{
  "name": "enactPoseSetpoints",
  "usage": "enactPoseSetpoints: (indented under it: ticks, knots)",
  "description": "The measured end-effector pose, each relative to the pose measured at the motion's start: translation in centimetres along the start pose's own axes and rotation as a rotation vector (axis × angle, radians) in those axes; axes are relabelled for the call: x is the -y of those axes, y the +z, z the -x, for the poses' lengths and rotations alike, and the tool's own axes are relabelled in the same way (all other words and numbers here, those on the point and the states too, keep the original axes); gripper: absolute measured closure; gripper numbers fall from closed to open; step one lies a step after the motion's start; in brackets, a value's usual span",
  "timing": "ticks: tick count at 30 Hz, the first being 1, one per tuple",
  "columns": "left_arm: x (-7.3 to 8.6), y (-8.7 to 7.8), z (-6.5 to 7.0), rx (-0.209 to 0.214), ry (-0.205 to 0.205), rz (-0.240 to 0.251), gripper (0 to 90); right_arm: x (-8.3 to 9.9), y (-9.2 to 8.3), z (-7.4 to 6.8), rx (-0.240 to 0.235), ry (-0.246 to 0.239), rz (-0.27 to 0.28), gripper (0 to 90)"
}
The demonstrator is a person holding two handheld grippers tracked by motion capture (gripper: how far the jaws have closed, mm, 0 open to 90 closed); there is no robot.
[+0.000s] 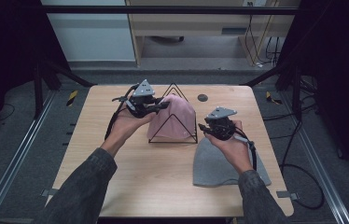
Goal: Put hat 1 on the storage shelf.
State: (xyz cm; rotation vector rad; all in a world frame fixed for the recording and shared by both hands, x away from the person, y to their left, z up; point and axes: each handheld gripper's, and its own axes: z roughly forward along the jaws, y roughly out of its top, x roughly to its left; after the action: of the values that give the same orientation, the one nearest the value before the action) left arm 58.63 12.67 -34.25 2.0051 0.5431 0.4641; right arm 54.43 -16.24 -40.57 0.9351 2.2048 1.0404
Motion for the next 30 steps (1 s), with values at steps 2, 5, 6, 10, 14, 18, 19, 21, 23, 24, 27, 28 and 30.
enactPoseSetpoints:
  ticks: [2, 5, 6, 10, 14, 18, 19, 21, 23, 24, 27, 28, 30]
  knots:
    - [0.3, 0.0, 0.0, -0.003, -0.004, -0.001, 75.9, 0.2, -0.4, 0.3, 0.007, 0.006, 0.000, 62.6]
    - [0.7, -0.1, 0.1, 0.000, -0.028, -0.003, 72.1, 0.6, -1.1, 0.9, 0.020, 0.011, -0.007, 60.8]
    - [0.8, -0.2, 0.2, -0.001, -0.033, -0.008, 69.2, 0.8, -1.3, 1.1, 0.025, 0.012, -0.010, 60.0]
    - [1.1, -0.7, 0.5, 0.000, -0.053, 0.004, 60.6, 1.4, -2.2, 1.8, 0.051, 0.018, -0.026, 57.3]
    - [1.0, -1.5, 0.9, -0.010, -0.041, 0.018, 55.2, 2.3, -2.7, 2.6, 0.066, 0.033, -0.062, 54.0]
    - [0.7, -2.6, 1.1, -0.037, -0.028, 0.033, 50.1, 3.2, -3.0, 3.5, 0.081, 0.054, -0.103, 50.4]
    - [0.7, -2.9, 1.1, -0.038, -0.029, 0.038, 48.3, 3.4, -3.0, 3.8, 0.085, 0.057, -0.115, 49.7]
    - [1.0, -3.7, 1.2, -0.052, -0.027, 0.029, 44.6, 3.9, -3.1, 4.3, 0.090, 0.072, -0.132, 47.8]
    - [1.5, -4.6, 1.4, -0.079, -0.014, 0.015, 39.9, 4.4, -3.1, 4.9, 0.092, 0.093, -0.155, 44.5]
    - [2.0, -5.0, 1.5, -0.086, -0.006, 0.007, 37.5, 4.7, -3.1, 5.3, 0.097, 0.101, -0.170, 42.7]
    - [3.8, -6.0, 1.6, -0.093, -0.020, -0.038, 27.1, 5.5, -2.9, 6.5, 0.090, 0.146, -0.207, 37.8]
    - [4.7, -6.2, 1.6, -0.089, -0.037, -0.063, 24.7, 5.8, -2.8, 6.7, 0.086, 0.156, -0.211, 37.6]
    - [6.2, -6.6, 1.6, -0.081, -0.063, -0.092, 18.0, 6.3, -2.5, 7.5, 0.083, 0.186, -0.230, 37.9]
